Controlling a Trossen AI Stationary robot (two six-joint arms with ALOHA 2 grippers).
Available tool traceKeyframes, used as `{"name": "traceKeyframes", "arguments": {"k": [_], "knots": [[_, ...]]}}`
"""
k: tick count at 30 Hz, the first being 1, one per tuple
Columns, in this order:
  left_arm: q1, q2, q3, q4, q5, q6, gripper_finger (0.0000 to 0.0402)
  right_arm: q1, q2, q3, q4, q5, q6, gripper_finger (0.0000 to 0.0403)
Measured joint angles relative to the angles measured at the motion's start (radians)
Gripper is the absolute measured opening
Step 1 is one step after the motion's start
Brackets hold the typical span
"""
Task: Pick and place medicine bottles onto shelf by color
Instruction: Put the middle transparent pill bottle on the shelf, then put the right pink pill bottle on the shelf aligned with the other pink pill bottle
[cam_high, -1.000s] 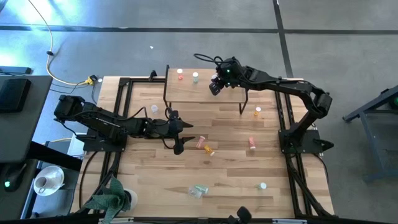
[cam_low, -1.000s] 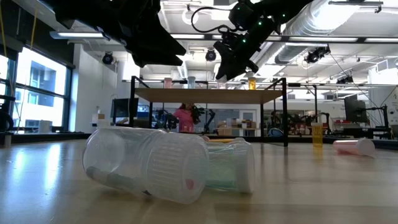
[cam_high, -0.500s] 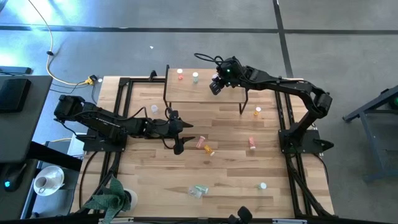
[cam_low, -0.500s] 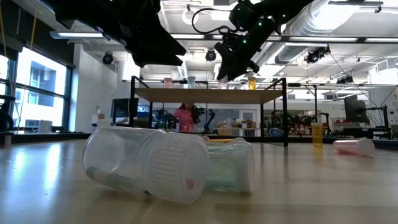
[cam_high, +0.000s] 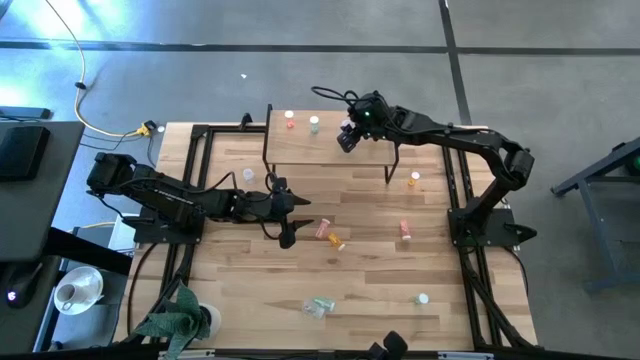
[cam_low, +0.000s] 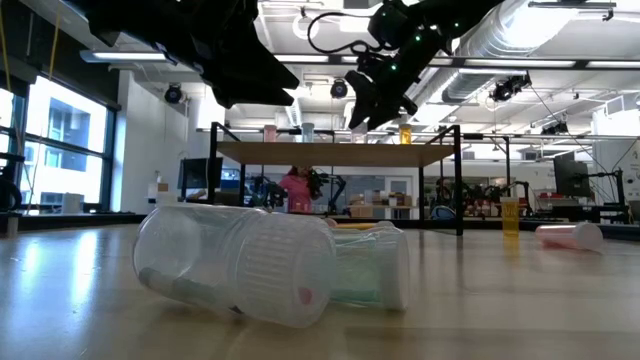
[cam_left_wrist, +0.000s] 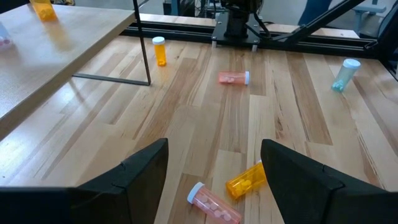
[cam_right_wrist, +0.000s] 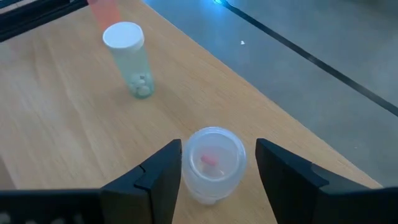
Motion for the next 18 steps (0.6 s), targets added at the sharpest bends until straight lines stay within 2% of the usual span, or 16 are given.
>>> {"name": "traceKeyframes", "arguments": {"k": [12,18], "knots": [[0.000,0.000,0.000,-0.006,0.000,0.000,0.0245,0.024,-0.119,0.001,-0.049,-0.015,0.005,0.0197],[0.000,0.000,0.000,-0.022,0.000,-0.001,0.0245,0.084,-0.200,0.001,-0.177,-0.096,0.022,0.0197]]}}
